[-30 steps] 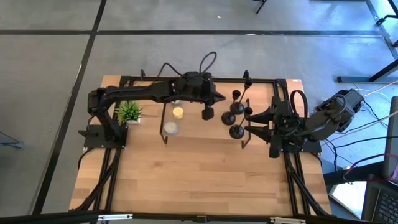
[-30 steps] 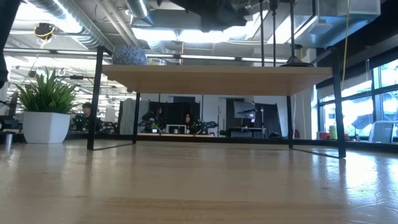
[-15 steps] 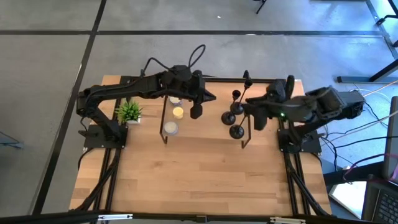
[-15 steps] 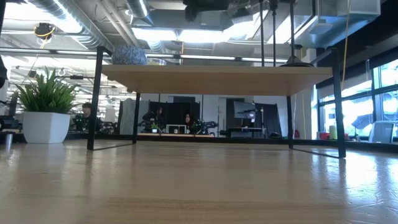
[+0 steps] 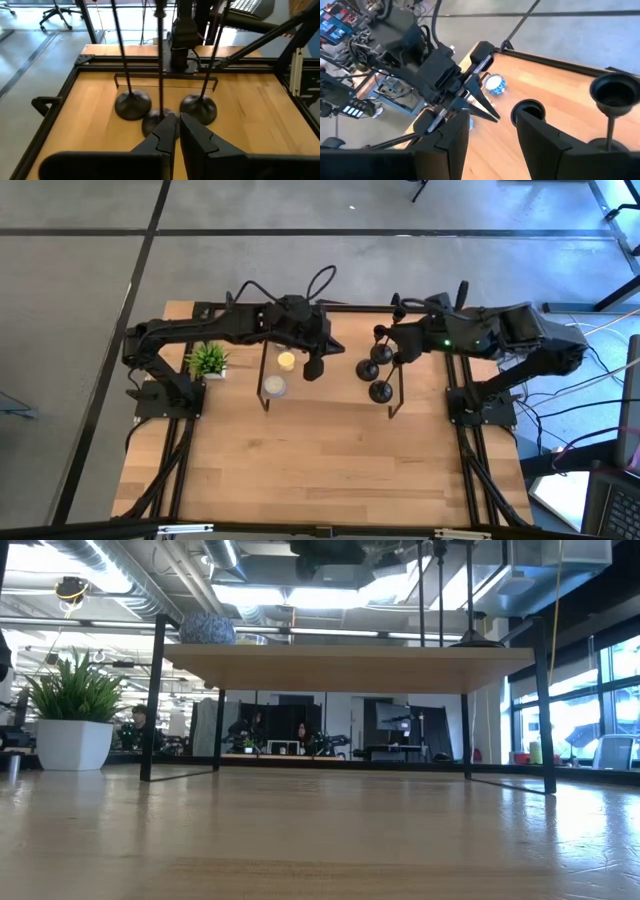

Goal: Pick & Place candle stick holders
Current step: Put the black candle holder on the shelf

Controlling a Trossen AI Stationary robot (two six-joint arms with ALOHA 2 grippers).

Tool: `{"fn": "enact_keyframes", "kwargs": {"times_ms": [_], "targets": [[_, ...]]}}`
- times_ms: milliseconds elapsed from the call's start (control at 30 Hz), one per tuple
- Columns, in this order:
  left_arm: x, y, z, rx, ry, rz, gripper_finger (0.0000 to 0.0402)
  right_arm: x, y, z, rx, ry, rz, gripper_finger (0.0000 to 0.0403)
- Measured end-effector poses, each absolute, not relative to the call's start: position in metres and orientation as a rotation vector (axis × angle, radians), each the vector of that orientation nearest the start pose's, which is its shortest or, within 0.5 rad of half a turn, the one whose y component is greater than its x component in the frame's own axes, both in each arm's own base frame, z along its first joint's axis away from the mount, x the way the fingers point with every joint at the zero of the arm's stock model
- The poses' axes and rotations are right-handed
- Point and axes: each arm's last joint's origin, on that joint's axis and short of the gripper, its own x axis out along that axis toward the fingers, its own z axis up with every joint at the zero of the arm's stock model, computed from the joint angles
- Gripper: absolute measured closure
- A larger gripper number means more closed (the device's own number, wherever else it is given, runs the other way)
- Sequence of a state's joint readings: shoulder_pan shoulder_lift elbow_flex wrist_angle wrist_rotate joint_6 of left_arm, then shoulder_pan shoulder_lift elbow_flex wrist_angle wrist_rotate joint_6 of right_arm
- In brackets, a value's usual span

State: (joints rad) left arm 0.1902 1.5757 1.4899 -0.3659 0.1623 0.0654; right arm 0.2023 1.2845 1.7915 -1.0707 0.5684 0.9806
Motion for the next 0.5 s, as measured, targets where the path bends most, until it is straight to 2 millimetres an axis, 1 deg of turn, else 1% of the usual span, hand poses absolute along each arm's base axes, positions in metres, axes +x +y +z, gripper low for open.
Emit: {"fn": "enact_keyframes", "kwargs": {"times_ms": [133,333,400,500], "targets": [[0.353,0.058,0.364,-0.003,0.443,0.000,0.0386,0.211,0.026,0.490,0.721,0.315,-0.549,0.0236],[0.353,0.058,0.365,-0.002,0.440,0.005,0.0386,0.221,0.028,0.505,0.649,0.383,-0.533,0.0236],[0.354,0.058,0.367,0.001,0.415,-0.003,0.0386,0.222,0.029,0.509,0.643,0.387,-0.520,0.0236],[0.359,0.058,0.370,0.002,0.345,-0.057,0.0386,0.216,0.030,0.513,0.649,0.406,-0.508,0.0236]]}}
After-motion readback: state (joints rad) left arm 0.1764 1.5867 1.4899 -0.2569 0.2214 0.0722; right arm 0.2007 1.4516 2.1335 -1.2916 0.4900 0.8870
